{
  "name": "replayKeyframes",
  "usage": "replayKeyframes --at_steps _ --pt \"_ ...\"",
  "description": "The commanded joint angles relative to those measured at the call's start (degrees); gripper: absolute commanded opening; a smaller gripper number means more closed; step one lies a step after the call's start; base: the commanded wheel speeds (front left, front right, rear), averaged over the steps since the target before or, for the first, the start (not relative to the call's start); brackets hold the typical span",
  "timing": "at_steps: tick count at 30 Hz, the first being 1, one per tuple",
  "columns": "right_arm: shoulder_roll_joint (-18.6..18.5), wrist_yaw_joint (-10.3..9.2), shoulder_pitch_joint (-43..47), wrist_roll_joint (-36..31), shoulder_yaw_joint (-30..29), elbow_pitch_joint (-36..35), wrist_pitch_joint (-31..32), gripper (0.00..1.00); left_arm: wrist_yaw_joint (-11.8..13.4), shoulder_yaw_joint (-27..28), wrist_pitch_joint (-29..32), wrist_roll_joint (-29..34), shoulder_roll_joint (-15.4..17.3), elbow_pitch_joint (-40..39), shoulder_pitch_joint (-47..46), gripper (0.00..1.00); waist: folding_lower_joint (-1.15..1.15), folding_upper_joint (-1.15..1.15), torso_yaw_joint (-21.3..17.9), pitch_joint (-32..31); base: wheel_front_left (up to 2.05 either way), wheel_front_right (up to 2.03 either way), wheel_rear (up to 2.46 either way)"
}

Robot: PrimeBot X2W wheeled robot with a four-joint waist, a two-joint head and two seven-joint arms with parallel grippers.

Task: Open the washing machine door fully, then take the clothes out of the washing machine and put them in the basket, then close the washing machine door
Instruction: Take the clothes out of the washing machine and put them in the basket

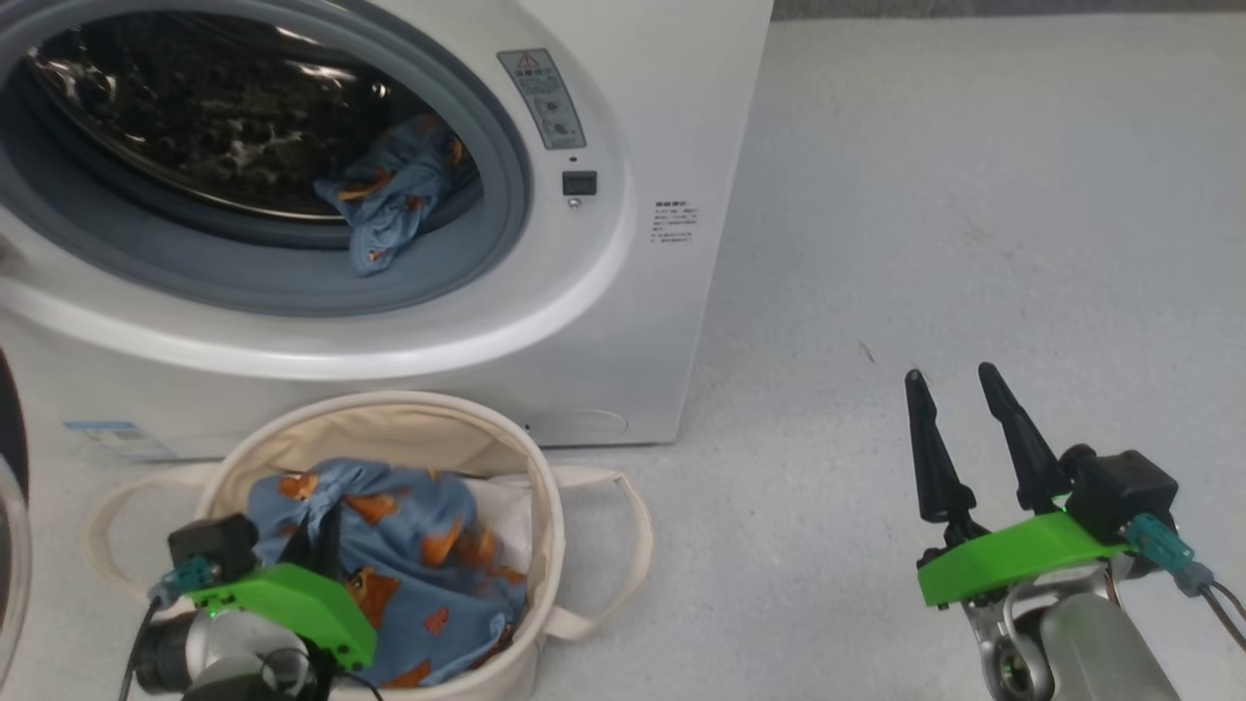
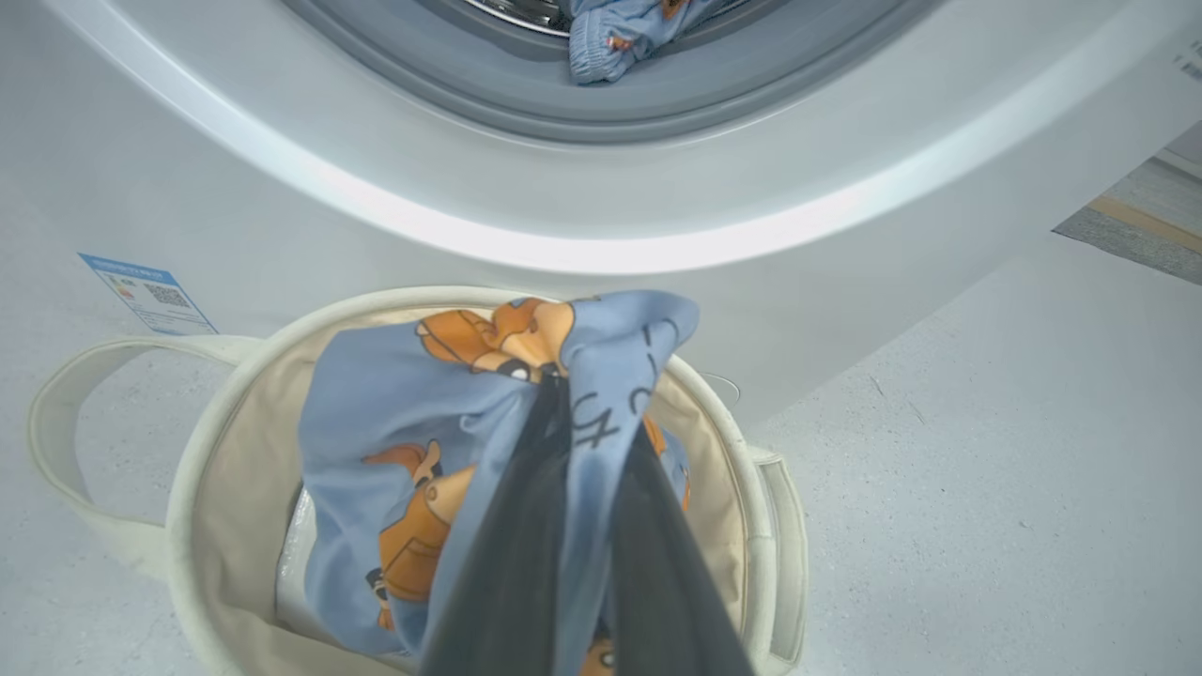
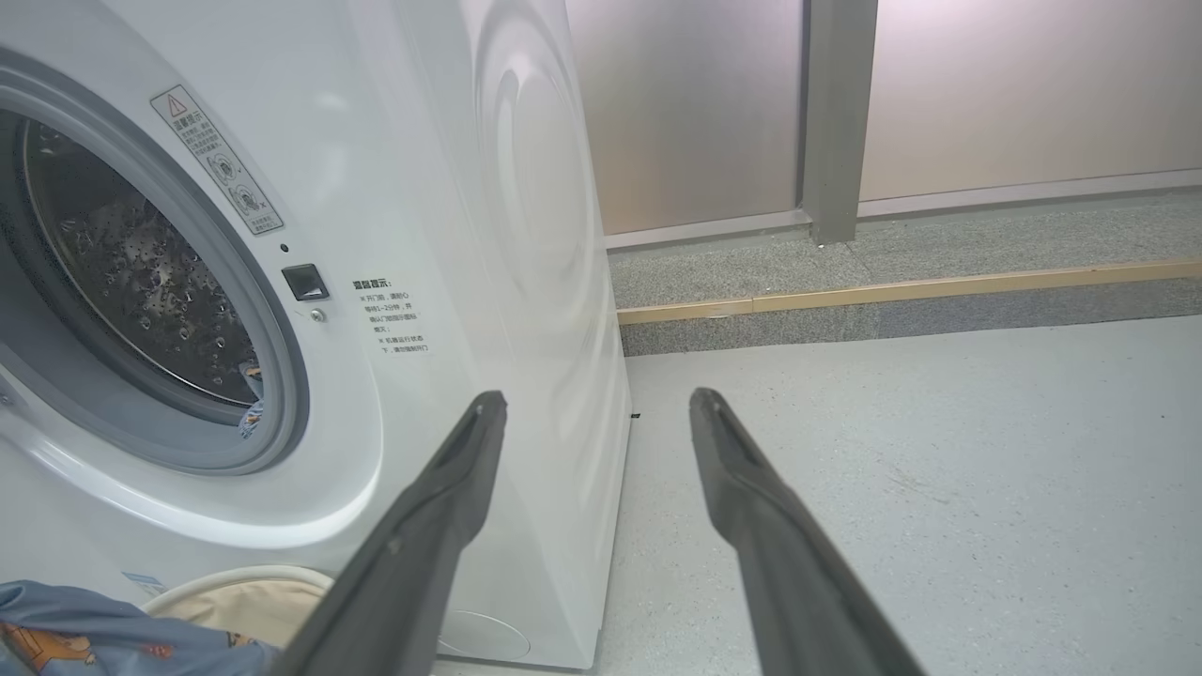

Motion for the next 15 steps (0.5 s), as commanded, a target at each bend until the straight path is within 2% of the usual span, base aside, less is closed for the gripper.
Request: replayKeyframes --at_steps 1,8,15 --pt "-0.52 0.03 -1.94 0.2 1.03 -2.11 -0.7 1.0 -0.4 2.32 -1.02 -0.57 0.97 -0.08 -3.79 0.0 0.0 0.0 -0.48 0.86 0.0 0.0 0.0" --pt "-0.53 0.03 -3.4 0.4 0.4 -3.83 -0.7 1.0 -2.36 2.33 -3.22 -1.61 0.96 12.74 -11.31 0.0 0.0 0.0 -1.81 5.8 0.0 0.0 0.0" --pt "-0.54 0.03 -4.75 0.21 -0.6 -6.11 -0.7 1.0 -3.11 2.02 -3.92 -2.75 1.29 22.2 -17.02 0.0 0.0 0.0 -4.15 10.96 0.0 0.0 0.0"
